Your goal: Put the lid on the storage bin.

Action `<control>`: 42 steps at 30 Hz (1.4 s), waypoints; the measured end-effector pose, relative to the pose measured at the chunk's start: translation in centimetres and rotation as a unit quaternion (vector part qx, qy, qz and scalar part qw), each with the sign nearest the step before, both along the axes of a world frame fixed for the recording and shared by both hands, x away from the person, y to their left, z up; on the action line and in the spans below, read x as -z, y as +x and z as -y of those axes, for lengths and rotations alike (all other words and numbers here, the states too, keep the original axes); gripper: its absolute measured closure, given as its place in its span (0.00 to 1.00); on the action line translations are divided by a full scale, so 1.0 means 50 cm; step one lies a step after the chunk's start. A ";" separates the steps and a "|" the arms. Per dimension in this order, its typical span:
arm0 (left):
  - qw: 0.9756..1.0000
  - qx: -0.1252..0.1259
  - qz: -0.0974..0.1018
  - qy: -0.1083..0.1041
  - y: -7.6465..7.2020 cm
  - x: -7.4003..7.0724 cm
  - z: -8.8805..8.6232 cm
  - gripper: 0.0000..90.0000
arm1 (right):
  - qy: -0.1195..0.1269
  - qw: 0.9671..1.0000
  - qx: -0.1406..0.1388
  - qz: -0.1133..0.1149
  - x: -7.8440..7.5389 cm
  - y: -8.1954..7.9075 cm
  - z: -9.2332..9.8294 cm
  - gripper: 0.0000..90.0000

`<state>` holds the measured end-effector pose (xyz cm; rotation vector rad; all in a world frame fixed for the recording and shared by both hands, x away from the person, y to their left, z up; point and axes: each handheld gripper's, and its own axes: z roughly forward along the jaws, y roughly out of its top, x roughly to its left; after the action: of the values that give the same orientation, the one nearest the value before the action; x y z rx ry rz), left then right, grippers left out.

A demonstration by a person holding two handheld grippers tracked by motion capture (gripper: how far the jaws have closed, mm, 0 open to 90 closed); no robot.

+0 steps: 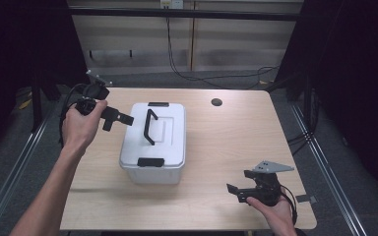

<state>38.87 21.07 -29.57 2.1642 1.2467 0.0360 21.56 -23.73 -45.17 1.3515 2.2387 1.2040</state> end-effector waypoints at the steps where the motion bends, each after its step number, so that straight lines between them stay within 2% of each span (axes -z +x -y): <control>1: 1.000 0.003 0.009 -0.006 -0.005 0.006 -0.007 0.20 | 0.000 1.000 0.000 -0.001 0.000 0.000 0.000 0.16; 4: 1.000 0.006 0.017 -0.001 -0.008 0.012 -0.015 0.20 | 0.000 1.000 0.000 0.000 0.000 0.000 0.000 0.16; 5: 1.000 0.009 0.014 -0.018 -0.012 0.020 -0.023 0.20 | 0.000 1.000 0.001 -0.001 0.000 0.000 0.000 0.16; 6: 1.000 0.009 0.014 -0.018 -0.012 0.020 -0.023 0.20 | 0.000 1.000 0.001 0.000 0.000 0.000 0.000 0.16; 7: 0.999 0.020 0.019 -0.031 -0.019 0.026 -0.033 0.20 | 0.000 1.000 0.000 0.000 0.000 0.000 0.000 0.16; 14: 0.999 0.015 0.029 -0.042 -0.041 0.040 -0.070 0.21 | 0.000 1.000 0.001 -0.001 0.000 0.000 0.000 0.16; 15: 0.998 0.019 0.040 -0.044 -0.050 0.045 -0.081 0.21 | -0.001 1.000 0.002 0.000 0.000 0.000 0.000 0.16; 16: 0.998 0.019 0.040 -0.044 -0.050 0.045 -0.081 0.21 | -0.001 1.000 0.002 0.000 0.000 0.000 0.000 0.16; 18: 0.997 0.011 0.063 -0.050 -0.065 0.055 -0.102 0.21 | 0.000 1.000 0.002 0.000 0.000 0.000 0.000 0.17; 19: 0.996 0.008 0.065 -0.053 -0.068 0.059 -0.108 0.21 | 0.000 1.000 0.002 0.000 0.000 0.001 0.000 0.16; 22: 0.996 0.006 0.059 -0.064 -0.073 0.068 -0.117 0.20 | 0.000 1.000 0.003 0.000 0.001 0.001 0.000 0.16; 24: 0.996 0.009 0.061 -0.059 -0.079 0.076 -0.126 0.20 | -0.001 1.000 0.003 -0.001 0.000 0.001 0.000 0.16; 25: 0.996 0.011 0.058 -0.065 -0.088 0.088 -0.134 0.20 | 0.000 1.000 0.003 0.000 0.001 0.001 0.000 0.17; 28: 0.996 0.006 0.059 -0.060 -0.095 0.100 -0.146 0.20 | 0.000 1.000 0.004 -0.002 0.001 0.001 0.000 0.16; 32: 0.996 0.012 0.055 -0.064 -0.112 0.126 -0.169 0.20 | 0.000 1.000 0.004 -0.001 0.000 0.001 0.000 0.17; 37: 0.996 0.004 0.060 -0.072 -0.134 0.146 -0.181 0.20 | -0.001 1.000 0.006 -0.004 0.002 0.003 -0.001 0.17; 39: 0.996 0.009 0.059 -0.060 -0.144 0.158 -0.182 0.19 | -0.001 1.000 0.004 -0.003 0.002 0.002 -0.002 0.17; 42: 0.996 0.000 0.061 -0.060 -0.158 0.177 -0.191 0.19 | 0.001 1.000 0.006 0.000 0.002 0.001 -0.002 0.18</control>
<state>30.96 30.62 -38.41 2.0276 1.1511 0.0899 21.60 -23.65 -45.28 1.3621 2.2273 1.2023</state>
